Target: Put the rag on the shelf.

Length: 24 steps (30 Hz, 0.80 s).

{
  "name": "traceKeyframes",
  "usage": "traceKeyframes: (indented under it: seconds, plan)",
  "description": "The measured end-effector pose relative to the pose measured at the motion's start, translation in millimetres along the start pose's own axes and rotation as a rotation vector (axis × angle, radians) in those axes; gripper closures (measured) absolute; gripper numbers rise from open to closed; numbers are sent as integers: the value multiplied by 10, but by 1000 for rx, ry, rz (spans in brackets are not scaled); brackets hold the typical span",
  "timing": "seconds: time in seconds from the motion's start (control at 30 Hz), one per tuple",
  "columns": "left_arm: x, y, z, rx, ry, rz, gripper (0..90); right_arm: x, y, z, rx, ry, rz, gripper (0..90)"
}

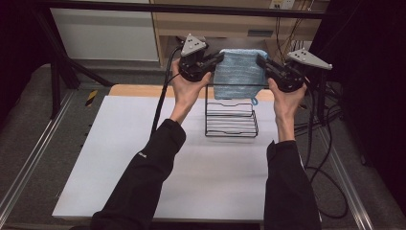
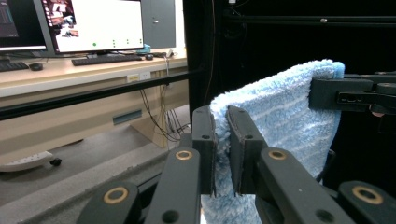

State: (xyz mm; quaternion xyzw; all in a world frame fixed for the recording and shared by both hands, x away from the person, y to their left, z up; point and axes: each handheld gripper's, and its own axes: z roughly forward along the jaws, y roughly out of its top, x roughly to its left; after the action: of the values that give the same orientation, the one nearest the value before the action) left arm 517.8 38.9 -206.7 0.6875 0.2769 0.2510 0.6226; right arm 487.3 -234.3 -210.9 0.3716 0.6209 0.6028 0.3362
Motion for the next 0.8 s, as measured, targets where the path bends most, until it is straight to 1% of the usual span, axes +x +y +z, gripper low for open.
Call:
traceKeyframes:
  seconds: [0.3,0.5,0.63,0.67,0.73,0.8]
  plan:
    - [-43,-103,-34,20,-37,15,819,-29,-92,-68,26,19,-6,809]
    - [-94,-121,-101,23,-61,29,819,-21,-132,-168,28,47,-10,805]
    - [-123,-126,-151,41,-86,36,819,-23,-163,-228,31,75,-7,802]
    - [-136,-132,-163,48,-91,41,818,-23,-172,-241,35,78,-11,801]
    - [-176,-150,-187,68,-94,66,816,-24,-188,-259,52,82,-16,797]
    - [-204,-165,-206,78,-96,78,815,-21,-205,-278,63,85,-27,796]
